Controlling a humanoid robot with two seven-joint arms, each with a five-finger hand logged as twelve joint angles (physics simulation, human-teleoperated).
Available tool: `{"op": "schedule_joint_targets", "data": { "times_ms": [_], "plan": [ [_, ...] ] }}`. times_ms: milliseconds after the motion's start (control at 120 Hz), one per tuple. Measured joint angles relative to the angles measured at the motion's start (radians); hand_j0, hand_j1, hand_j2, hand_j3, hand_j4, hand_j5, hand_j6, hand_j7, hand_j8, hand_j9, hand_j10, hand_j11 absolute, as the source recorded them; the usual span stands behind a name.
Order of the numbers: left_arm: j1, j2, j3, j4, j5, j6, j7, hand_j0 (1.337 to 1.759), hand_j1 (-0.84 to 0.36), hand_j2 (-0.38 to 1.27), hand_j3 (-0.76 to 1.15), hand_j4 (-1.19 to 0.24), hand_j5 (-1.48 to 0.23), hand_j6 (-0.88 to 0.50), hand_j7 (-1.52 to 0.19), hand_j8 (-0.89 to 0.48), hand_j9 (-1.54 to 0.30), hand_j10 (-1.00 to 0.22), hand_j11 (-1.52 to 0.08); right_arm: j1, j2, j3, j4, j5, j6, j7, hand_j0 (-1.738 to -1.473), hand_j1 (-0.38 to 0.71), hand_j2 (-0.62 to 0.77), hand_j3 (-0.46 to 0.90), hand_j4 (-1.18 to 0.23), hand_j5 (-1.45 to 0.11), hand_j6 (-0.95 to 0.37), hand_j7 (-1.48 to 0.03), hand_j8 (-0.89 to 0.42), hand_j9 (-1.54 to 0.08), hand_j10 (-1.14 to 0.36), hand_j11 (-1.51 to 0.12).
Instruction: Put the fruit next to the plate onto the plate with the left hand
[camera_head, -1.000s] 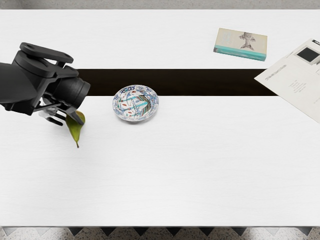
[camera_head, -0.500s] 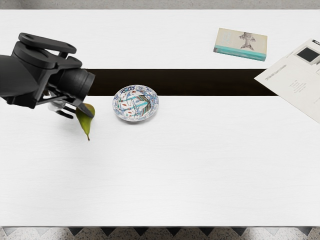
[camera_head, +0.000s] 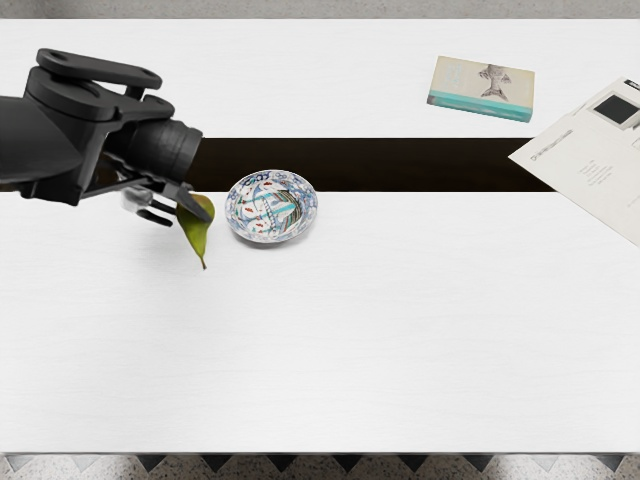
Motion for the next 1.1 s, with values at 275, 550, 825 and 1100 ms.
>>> {"op": "schedule_joint_targets", "data": {
  "times_ms": [275, 550, 825, 1100],
  "plan": [
    [-0.006, 0.001, -0.044, 0.009, 0.001, 0.000, 0.000, 1.657, -0.29, 0.47, 0.00, -0.64, -0.85, -0.50, -0.85, -0.54, -0.85, -0.64, -0.85, 0.000, 0.000, 0.000, 0.000, 0.000, 0.000, 0.000, -1.658, -0.33, 0.00, 0.00, -0.01, -0.02, -0.01, -0.02, -0.01, -0.02, -0.01, -0.02],
    [-0.017, -0.007, -0.098, 0.027, 0.001, 0.000, 0.000, 1.657, -0.30, 0.48, 0.00, -0.64, -0.85, -0.50, -0.85, -0.54, -0.85, -0.64, -0.85, 0.000, 0.000, 0.000, 0.000, 0.000, 0.000, 0.000, -1.658, -0.33, 0.00, 0.00, -0.01, -0.02, -0.01, -0.02, -0.01, -0.02, -0.01, -0.02],
    [-0.013, -0.021, -0.133, 0.049, 0.006, 0.000, 0.000, 1.658, -0.31, 0.49, 0.00, -0.64, -0.85, -0.49, -0.84, -0.53, -0.84, -0.64, -0.84, 0.000, 0.000, 0.000, 0.000, 0.000, 0.000, 0.000, -1.658, -0.33, 0.00, 0.00, -0.01, -0.02, -0.01, -0.02, -0.01, -0.02, -0.01, -0.02],
    [0.004, -0.054, -0.151, 0.086, 0.018, 0.000, 0.000, 1.658, -0.32, 0.48, 0.00, -0.63, -0.85, -0.48, -0.84, -0.51, -0.84, -0.64, -0.84, 0.000, 0.000, 0.000, -0.001, 0.000, 0.000, 0.000, -1.658, -0.33, 0.00, 0.00, -0.01, -0.02, -0.01, -0.02, -0.01, -0.02, -0.01, -0.02]
  ]
}}
